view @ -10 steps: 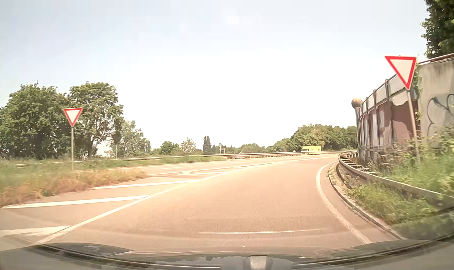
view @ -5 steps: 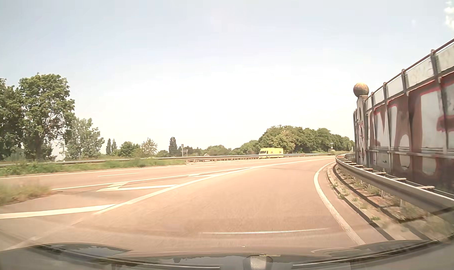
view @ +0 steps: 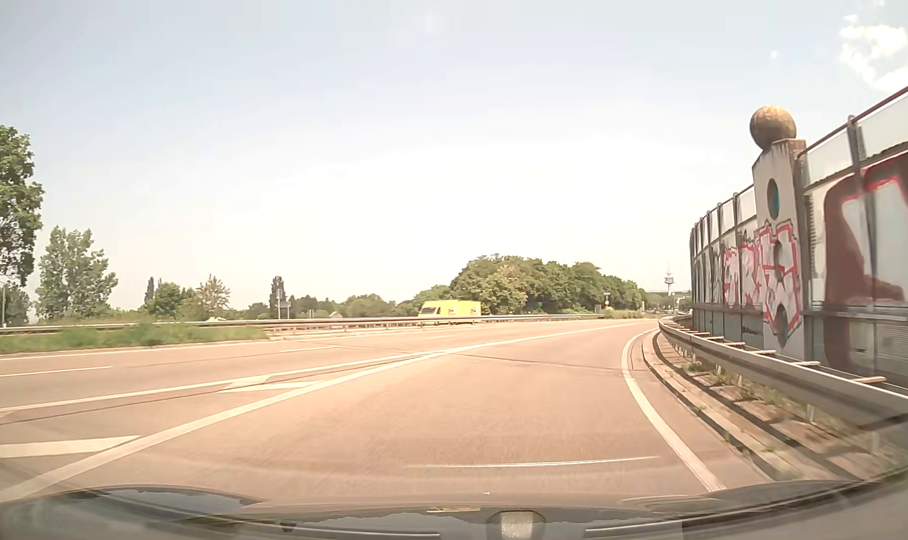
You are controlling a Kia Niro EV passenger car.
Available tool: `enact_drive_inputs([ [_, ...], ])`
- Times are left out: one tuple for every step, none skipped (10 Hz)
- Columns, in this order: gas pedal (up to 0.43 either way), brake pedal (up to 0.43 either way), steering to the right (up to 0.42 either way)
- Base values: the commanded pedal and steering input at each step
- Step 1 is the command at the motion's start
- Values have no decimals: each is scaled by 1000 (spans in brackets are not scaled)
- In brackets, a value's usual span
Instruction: Follow the waypoints while adhering to traffic rules and regulations
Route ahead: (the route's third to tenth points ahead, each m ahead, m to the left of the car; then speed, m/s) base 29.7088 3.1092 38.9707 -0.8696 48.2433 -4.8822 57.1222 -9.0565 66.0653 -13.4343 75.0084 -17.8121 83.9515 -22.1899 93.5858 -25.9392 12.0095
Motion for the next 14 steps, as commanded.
enact_drive_inputs([
  [169, 0, 84],
  [177, 0, 81],
  [177, 0, 78],
  [177, 0, 76],
  [189, 0, 74],
  [189, 0, 74],
  [189, 0, 71],
  [189, 0, 67],
  [189, 0, 63],
  [189, 0, 58],
  [189, 0, 55],
  [209, 0, 54],
  [209, 0, 51],
  [209, 0, 48],
])
